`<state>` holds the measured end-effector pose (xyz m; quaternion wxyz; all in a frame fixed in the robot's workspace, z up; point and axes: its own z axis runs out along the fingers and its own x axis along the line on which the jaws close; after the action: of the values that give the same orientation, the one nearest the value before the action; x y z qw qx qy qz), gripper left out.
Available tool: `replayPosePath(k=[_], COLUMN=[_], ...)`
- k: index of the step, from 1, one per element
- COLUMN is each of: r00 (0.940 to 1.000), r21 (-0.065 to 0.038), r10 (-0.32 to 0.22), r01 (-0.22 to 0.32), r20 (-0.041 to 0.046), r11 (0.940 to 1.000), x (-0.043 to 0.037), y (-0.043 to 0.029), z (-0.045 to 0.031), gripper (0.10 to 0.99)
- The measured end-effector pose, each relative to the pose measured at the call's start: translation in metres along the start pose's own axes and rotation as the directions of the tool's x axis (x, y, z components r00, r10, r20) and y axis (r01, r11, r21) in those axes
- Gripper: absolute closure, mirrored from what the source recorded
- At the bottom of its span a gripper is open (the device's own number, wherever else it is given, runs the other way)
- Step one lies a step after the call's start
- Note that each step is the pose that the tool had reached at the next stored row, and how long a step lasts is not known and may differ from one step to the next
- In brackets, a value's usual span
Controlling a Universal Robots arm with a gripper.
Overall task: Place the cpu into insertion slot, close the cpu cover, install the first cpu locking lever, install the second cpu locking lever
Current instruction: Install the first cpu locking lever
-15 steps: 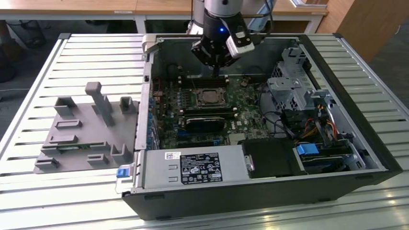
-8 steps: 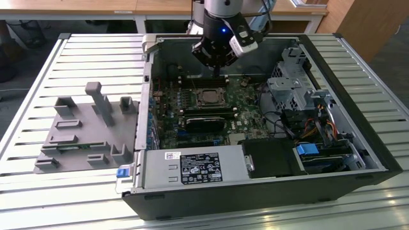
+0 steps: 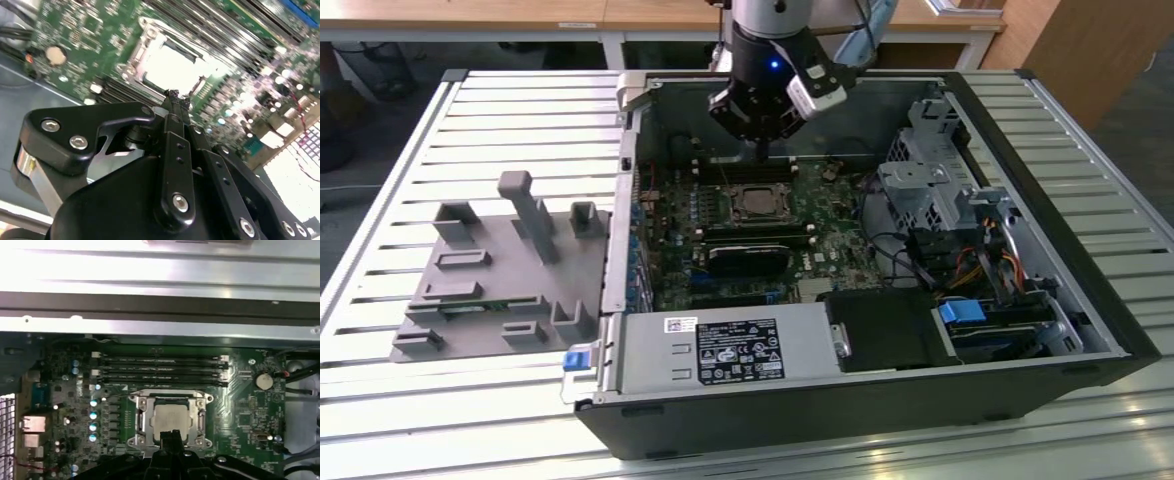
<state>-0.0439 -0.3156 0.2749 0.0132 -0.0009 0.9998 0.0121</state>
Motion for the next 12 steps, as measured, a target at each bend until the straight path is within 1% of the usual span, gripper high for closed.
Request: replayPosePath(k=[3,8,12], r00=[1.0,1.0,1.0], r21=[0.0,0.0,0.0], r10=[0.0,0.0,0.0], r01=[0.0,0.0,0.0], r20=[0.0042,0.0072,0.0077], r11=[1.0,1.0,1.0], x=[0.0119,0.0219,0.0297], y=[0.0,0.0,0.0], z=[-0.0001,0.0004,0.0019], gripper=[0.98,0.98,0.98])
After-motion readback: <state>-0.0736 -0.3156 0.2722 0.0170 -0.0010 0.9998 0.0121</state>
